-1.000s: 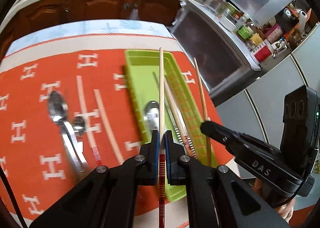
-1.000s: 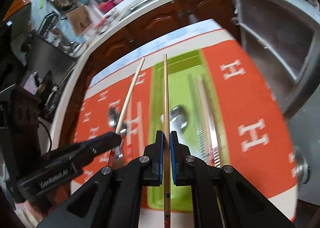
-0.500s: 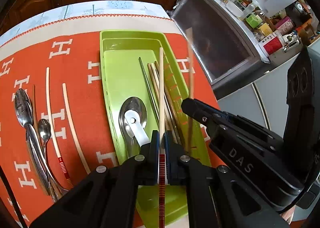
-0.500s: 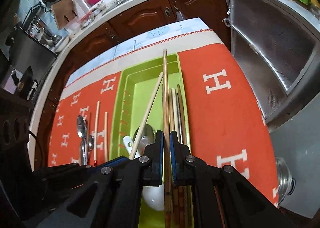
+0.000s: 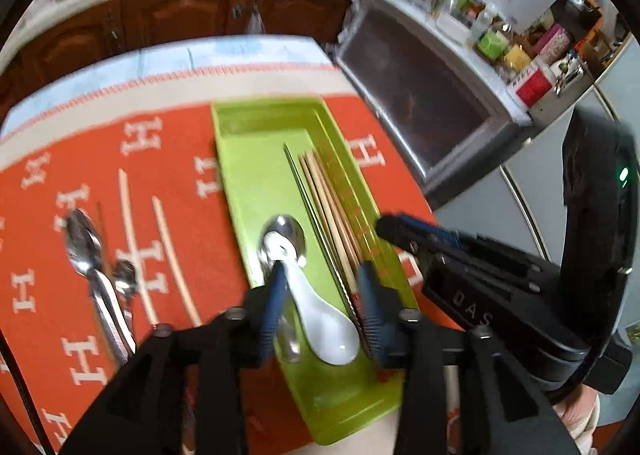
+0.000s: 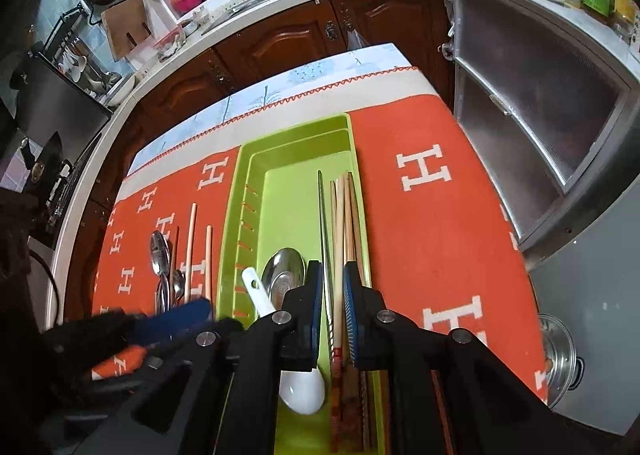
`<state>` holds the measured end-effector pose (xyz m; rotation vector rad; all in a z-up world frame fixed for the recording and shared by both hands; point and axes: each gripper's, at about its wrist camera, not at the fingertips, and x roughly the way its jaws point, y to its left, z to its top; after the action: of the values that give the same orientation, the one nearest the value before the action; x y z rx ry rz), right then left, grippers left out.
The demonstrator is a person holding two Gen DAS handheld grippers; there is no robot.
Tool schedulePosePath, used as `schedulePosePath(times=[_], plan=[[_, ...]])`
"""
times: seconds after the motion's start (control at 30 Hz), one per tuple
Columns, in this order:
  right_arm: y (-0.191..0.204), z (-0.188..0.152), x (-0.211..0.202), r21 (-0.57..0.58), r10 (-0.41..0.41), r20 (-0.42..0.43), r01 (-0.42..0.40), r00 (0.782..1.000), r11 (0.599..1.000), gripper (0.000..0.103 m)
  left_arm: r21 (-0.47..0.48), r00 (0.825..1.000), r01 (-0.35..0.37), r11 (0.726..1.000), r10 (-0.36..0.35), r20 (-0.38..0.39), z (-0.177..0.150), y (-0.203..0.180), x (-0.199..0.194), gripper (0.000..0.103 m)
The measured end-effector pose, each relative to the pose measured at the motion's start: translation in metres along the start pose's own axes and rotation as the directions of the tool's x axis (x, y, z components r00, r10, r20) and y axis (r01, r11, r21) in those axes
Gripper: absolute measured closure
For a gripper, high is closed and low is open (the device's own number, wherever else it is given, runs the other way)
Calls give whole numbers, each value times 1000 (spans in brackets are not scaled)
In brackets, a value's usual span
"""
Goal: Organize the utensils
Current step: 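Move both open tools back from the tray to the utensil pile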
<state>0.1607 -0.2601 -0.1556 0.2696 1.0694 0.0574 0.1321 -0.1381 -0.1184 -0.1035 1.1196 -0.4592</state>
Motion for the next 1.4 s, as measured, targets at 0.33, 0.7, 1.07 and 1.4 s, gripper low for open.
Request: schedulePosePath(times=[0.33, 0.7, 1.07, 1.4], plan=[[21, -28, -40, -22, 26, 39, -25, 999, 999, 91, 28, 983, -85, 996, 79, 165, -8, 17, -72, 15], [70, -55, -68, -93, 96, 37, -92, 995, 991, 91, -70, 964, -105, 992, 119, 238, -28, 59, -125, 9], [121, -62, -55, -166, 141, -24, -143, 990, 976, 91, -169, 956, -168, 971, 202, 212, -42, 105, -145, 1], [143, -69, -17, -191, 113, -89, -129, 990, 973, 91, -196, 958, -239, 951, 264, 113, -54, 139, -123, 1]])
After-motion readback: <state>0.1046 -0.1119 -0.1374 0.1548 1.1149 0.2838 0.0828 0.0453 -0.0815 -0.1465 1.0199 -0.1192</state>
